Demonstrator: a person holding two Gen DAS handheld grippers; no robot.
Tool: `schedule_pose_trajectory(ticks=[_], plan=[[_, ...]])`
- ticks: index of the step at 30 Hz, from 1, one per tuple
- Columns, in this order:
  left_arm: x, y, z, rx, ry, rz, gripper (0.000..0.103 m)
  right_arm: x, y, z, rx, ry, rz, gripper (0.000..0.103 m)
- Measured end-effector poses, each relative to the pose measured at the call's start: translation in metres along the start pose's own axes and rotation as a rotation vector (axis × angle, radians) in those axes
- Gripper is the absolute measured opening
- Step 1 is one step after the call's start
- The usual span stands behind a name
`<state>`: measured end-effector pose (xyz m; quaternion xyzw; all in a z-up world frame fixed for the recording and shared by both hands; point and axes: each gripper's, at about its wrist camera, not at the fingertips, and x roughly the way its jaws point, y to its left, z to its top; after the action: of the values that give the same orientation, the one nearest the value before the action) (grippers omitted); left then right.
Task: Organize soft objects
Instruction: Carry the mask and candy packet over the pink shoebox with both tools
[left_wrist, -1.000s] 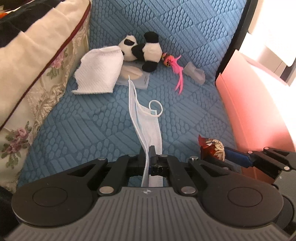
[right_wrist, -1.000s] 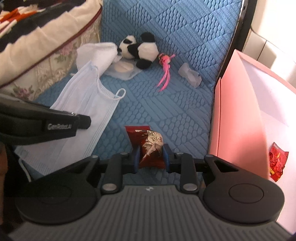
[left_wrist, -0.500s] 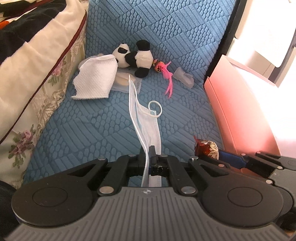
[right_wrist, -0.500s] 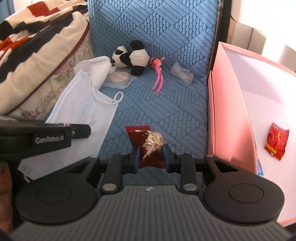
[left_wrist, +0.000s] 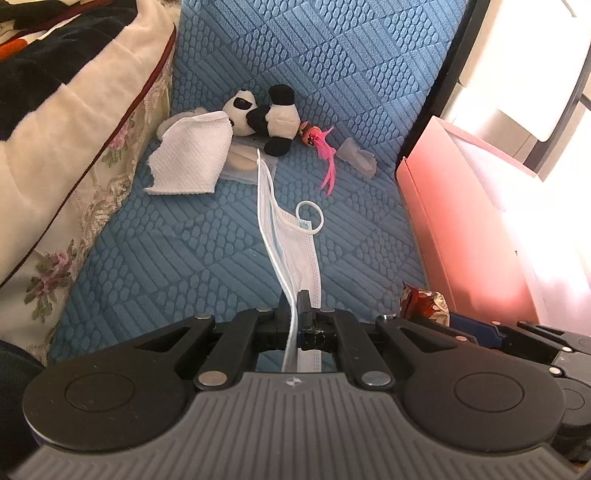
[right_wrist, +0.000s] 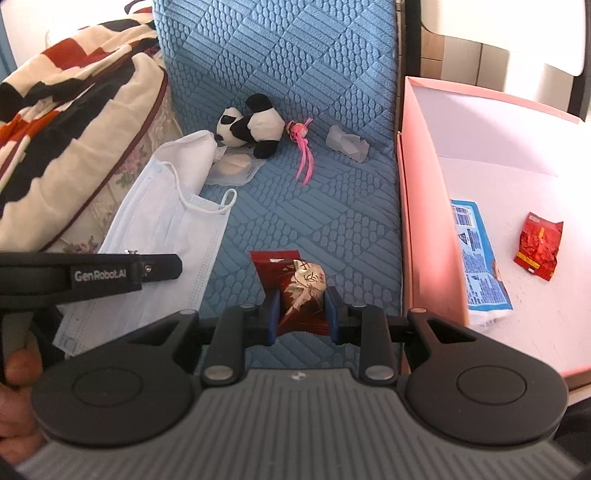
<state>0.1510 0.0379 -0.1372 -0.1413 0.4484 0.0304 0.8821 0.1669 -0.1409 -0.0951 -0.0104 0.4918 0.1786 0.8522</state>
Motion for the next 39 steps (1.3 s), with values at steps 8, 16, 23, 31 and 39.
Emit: schedule_pose_trajectory(ticks=[8, 16, 23, 31, 39], plan=[[-0.02, -0.008, 0.004, 0.012, -0.017, 0.0, 0.003, -0.013, -0.007, 0.004, 0.038, -0.017, 0.003, 0.029], [-0.042, -0.024, 0.01, 0.021, -0.033, 0.017, 0.003, -0.036, -0.008, 0.011, 0.036, -0.041, 0.021, 0.029], [-0.062, -0.038, 0.022, 0.001, -0.063, 0.001, 0.003, -0.062, -0.015, 0.027, 0.038, -0.078, 0.025, 0.029], [-0.091, -0.072, 0.046, -0.002, -0.106, -0.013, 0.003, -0.099, -0.033, 0.054, 0.043, -0.121, 0.026, 0.029], [-0.113, -0.112, 0.067, 0.004, -0.158, -0.04, 0.003, -0.132, -0.056, 0.08, 0.032, -0.166, 0.025, 0.029]])
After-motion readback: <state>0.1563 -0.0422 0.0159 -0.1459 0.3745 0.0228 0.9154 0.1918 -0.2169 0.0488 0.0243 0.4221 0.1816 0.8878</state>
